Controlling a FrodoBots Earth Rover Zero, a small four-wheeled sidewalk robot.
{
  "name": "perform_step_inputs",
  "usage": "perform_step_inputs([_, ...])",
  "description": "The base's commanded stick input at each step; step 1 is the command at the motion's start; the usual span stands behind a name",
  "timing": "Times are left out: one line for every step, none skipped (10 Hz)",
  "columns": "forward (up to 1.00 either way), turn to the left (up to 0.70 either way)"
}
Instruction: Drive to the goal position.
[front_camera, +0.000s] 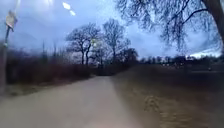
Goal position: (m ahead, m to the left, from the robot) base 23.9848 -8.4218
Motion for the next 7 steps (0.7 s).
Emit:
perform_step_inputs([1.00, 0.00])
perform_step_inputs([1.00, 0.00])
perform_step_inputs([1.00, 0.00])
perform_step_inputs([1.00, 0.17])
perform_step_inputs([1.00, 0.35])
perform_step_inputs([1.00, 0.40])
perform_step_inputs([1.00, 0.40])
